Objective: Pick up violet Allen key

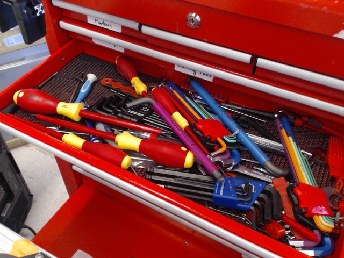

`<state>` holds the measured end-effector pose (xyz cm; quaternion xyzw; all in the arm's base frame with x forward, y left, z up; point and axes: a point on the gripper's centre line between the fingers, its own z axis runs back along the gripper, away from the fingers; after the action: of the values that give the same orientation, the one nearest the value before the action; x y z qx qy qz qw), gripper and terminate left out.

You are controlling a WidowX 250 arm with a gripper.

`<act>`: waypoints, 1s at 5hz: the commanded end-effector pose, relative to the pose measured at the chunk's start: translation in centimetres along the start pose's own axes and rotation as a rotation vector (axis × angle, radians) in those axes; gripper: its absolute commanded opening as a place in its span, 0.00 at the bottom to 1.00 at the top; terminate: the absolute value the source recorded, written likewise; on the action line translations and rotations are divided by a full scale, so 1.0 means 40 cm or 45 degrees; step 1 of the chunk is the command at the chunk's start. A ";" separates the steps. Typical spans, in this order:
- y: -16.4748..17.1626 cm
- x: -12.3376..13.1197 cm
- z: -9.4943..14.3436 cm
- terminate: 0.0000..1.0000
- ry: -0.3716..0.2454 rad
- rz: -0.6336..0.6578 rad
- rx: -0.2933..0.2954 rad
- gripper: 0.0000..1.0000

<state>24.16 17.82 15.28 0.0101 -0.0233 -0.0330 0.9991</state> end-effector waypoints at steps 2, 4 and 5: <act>-0.103 0.069 -0.005 0.00 -0.061 0.319 0.021 1.00; -0.263 0.167 -0.008 0.00 0.041 0.961 -0.113 1.00; -0.339 0.194 -0.051 0.00 0.028 1.132 -0.133 1.00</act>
<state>30.54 2.28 11.65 -0.0502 -0.0003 0.4027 0.9140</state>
